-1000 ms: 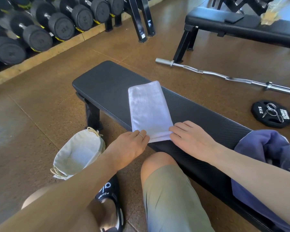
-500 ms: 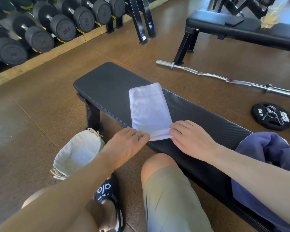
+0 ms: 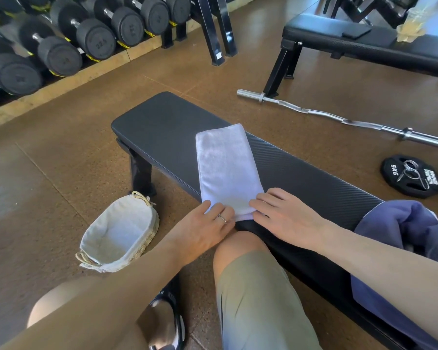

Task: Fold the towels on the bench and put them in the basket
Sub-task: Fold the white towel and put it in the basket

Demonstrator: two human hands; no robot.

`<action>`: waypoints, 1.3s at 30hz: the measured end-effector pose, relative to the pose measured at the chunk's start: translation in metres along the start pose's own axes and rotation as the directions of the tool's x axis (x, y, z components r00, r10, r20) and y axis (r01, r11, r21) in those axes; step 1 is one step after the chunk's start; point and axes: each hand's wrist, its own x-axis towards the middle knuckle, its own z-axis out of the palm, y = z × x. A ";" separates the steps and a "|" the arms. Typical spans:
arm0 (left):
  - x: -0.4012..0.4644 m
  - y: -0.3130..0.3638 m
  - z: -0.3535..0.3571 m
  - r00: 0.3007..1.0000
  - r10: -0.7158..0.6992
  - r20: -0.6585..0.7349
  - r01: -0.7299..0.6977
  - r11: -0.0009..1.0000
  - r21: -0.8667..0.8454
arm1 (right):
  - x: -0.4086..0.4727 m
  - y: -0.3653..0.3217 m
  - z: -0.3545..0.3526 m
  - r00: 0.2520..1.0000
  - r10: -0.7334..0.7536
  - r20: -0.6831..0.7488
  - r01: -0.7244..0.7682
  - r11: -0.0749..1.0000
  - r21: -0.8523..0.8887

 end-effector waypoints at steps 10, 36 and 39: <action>0.005 0.004 0.005 0.993 -0.111 0.033 0.112 0.993 -0.031 | 0.002 0.002 0.000 0.999 0.021 0.024 -0.022 0.999 0.037; -0.007 -0.040 -0.010 0.924 -0.373 -0.081 0.283 0.812 -0.510 | 0.023 0.016 -0.030 0.904 0.405 0.141 -0.415 0.743 0.525; -0.005 -0.044 -0.006 0.933 -0.340 -0.116 0.243 0.835 -0.494 | 0.018 0.014 -0.023 0.943 0.289 0.164 -0.332 0.814 0.476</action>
